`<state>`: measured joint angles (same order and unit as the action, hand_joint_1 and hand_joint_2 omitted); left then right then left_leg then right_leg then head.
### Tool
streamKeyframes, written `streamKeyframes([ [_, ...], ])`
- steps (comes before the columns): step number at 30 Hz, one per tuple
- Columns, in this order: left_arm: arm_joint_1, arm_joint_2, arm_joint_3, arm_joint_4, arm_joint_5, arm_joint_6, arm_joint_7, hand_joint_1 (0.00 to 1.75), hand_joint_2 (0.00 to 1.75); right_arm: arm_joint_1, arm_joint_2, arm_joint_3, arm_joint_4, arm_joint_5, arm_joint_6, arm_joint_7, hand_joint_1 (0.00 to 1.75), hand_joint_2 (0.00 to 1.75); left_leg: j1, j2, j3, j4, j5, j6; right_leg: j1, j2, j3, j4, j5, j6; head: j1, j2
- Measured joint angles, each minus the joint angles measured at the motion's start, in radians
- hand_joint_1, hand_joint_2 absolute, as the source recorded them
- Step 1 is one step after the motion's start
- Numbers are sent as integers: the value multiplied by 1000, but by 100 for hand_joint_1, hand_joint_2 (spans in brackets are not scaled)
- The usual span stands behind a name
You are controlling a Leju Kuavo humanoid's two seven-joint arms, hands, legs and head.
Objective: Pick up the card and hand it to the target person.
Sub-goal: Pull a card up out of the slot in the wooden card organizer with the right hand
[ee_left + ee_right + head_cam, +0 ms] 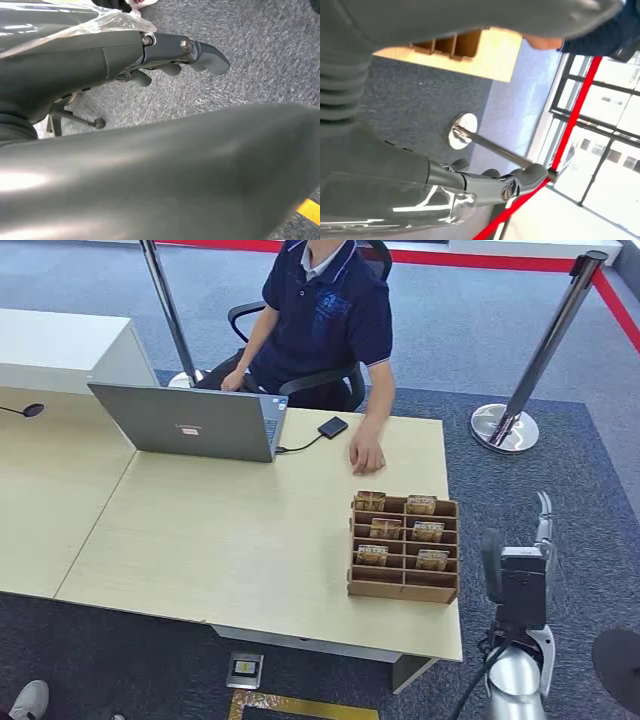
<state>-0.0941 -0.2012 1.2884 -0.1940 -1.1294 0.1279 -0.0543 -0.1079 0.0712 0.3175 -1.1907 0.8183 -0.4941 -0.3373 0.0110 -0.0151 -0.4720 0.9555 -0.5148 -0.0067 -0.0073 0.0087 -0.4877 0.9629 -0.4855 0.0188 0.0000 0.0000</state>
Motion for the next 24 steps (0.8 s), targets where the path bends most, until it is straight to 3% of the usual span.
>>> streamKeyframes([
  [9,-3,10,-20,1,-18,-19,-20,0,0,40,-70,-1,-42,362,-15,120,0,175,0,-1,0,0,0,0,0,-1,0,0,0,0,0,0],
  [19,-4,22,-41,1,-40,-37,-28,0,0,79,-171,16,-122,737,101,266,0,175,0,-1,-1,0,0,0,0,-2,-1,-1,1,-1,0,0],
  [24,-4,25,-36,1,-36,-44,-29,0,0,21,-220,93,-45,753,151,308,0,175,0,0,-1,0,0,0,0,-1,-2,-1,1,0,0,0],
])
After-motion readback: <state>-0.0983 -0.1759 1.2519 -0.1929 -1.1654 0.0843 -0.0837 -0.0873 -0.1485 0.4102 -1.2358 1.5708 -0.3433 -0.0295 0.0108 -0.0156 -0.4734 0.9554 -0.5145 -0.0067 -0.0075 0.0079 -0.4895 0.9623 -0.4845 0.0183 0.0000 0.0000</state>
